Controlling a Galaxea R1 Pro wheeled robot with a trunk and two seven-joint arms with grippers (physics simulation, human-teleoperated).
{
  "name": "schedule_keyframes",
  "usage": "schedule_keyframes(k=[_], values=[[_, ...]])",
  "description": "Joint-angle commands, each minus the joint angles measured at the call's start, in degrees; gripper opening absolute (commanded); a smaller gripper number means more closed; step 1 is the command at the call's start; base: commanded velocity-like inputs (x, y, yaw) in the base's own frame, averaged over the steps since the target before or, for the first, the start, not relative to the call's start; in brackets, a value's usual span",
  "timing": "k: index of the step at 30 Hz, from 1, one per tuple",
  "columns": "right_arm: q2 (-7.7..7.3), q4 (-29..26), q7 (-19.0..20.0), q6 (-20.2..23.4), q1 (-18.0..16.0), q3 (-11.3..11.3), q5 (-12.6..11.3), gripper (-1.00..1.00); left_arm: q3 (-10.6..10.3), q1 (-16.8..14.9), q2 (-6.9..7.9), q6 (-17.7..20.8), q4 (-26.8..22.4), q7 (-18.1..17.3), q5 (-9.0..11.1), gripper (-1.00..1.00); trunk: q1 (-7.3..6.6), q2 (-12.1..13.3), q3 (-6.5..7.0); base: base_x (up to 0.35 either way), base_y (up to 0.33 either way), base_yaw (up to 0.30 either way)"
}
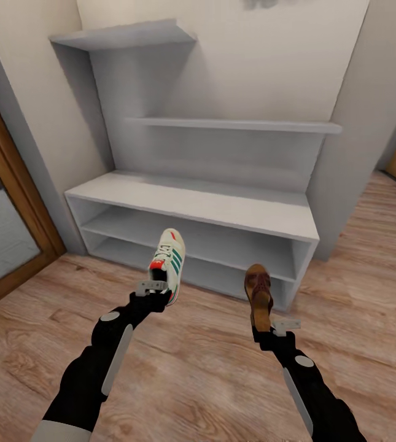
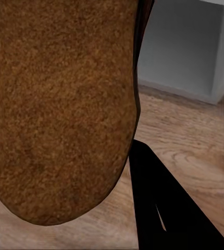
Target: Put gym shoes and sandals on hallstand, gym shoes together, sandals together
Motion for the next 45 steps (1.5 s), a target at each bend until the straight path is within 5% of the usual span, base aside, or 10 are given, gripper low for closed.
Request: schedule_keyframes(k=[1,35,45], values=[[0.0,-0.1,-0.08,0.38,-0.02,-0.01,-0.19,-1.0,0.04,-0.02,-0.03,0.35,-0.07,0.03,0.47,-1.0,-0.01,-0.02,-0.02,0.0,0.005,-0.29],[0.0,-0.1,-0.1,0.38,-0.02,-0.01,-0.19,-1.0,0.04,-0.02,0.02,0.35,-0.07,0.03,0.44,-1.0,-0.01,-0.02,0.92,-0.018,0.041,-0.289],[0.0,-0.1,-0.13,0.38,-0.02,-0.02,-0.19,-1.0,0.04,-0.02,0.01,0.35,-0.07,0.03,0.47,-1.0,-0.01,-0.02,0.96,0.0,0.0,-0.087]])
